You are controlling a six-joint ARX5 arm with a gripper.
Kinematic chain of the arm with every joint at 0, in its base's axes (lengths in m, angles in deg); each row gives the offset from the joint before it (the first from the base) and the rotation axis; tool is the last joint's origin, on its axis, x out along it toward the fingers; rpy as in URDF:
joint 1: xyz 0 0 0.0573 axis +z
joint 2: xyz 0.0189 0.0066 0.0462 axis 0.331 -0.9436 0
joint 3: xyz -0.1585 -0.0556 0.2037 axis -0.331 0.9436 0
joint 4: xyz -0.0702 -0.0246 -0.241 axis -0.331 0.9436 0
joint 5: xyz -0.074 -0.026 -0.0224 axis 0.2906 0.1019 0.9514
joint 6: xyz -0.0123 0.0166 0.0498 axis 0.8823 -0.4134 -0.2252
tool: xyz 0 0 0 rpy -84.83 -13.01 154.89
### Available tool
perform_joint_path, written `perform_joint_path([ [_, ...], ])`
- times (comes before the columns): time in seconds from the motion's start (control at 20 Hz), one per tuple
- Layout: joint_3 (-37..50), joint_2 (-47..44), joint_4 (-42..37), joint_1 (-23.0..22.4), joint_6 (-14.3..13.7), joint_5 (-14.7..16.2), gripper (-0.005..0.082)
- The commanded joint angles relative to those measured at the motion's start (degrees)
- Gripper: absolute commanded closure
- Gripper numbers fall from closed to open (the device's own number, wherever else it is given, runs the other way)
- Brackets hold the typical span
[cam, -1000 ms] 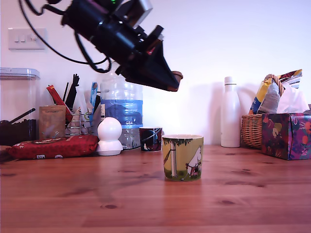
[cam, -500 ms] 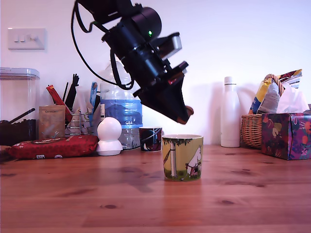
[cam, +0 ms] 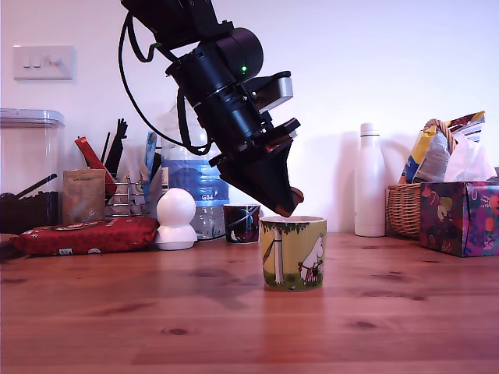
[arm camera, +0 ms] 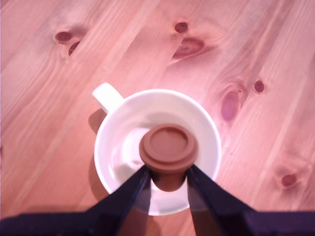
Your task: Pick up the coffee capsules from the table one by one and drop them inside the nearest coffee cup
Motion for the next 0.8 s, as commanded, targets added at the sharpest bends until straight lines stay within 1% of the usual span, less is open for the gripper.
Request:
perform_joint_path([
  [0.0, -0.8, -1.4, -0.3, -0.4, -0.5, 0.0, 0.0675],
  [0.15, -0.8, -1.4, -0.7, -0.4, -0.5, 0.0, 0.0674],
  [0.2, -0.8, -1.4, -1.2, -0.4, -0.5, 0.0, 0.0650],
  [0.25, -0.8, -1.4, -1.7, -0.4, -0.4, 0.0, 0.0496],
  [0.3, -0.8, -1.4, -1.9, -0.4, 0.0, -0.4, 0.0249],
  [0.35, -0.8, -1.4, -2.3, -0.4, 1.0, -0.9, 0.0046],
  [0.4, -0.8, -1.4, -2.3, -0.4, 1.0, -0.9, -0.0026],
  [0.45, -0.8, -1.4, -2.4, -0.4, 1.0, -0.8, -0.0008],
  [0.75, -0.8, -1.4, -2.4, -0.4, 1.0, -0.8, -0.0008],
])
